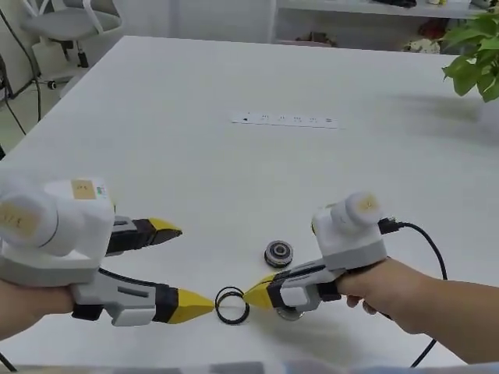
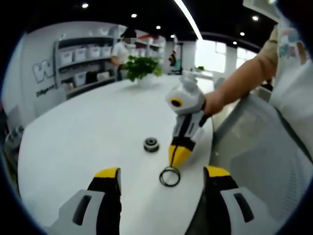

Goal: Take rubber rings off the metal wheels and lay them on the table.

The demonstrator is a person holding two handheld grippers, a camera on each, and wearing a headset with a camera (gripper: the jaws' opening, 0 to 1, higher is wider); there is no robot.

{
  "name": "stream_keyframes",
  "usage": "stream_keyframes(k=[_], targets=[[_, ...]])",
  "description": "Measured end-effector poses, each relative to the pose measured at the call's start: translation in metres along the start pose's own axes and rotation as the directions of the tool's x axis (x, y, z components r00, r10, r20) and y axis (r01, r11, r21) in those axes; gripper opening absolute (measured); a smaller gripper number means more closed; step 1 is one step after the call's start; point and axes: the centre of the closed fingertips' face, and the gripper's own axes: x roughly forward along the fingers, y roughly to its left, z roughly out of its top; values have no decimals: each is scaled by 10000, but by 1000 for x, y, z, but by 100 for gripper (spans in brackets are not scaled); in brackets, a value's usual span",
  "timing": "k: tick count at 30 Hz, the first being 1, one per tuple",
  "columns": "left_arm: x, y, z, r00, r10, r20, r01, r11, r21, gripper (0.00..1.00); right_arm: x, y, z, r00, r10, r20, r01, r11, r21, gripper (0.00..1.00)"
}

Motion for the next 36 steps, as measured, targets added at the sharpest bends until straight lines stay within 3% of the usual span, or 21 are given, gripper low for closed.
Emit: stream_keyframes(k=[11, 18, 23, 30, 36], targets=[[2, -1, -5, 9999, -36, -118, 35, 9999, -120, 69, 2, -4, -5, 9984, -397, -395, 364, 9961, -803, 1], [4, -1, -6, 9998, -94, -200, 91, 9999, -147, 69, 2, -2, -6, 9959, -644, -642, 532, 9852, -1628, 11], [5, 0, -8, 9996, -111, -263, 107, 9998, -170, 69, 0, -1, -6, 9960, -587, -674, 463, 9839, -1728, 16], [7, 3, -10, 9993, -122, -346, 114, 9996, -243, 67, -12, -9, 7, 9967, -803, -124, 773, 9840, -1605, 21], [11, 11, -9, 9992, -1, -402, -11, 9996, -292, 67, -30, -22, 22, 9907, -1223, 591, 1294, 9821, -1366, 23]])
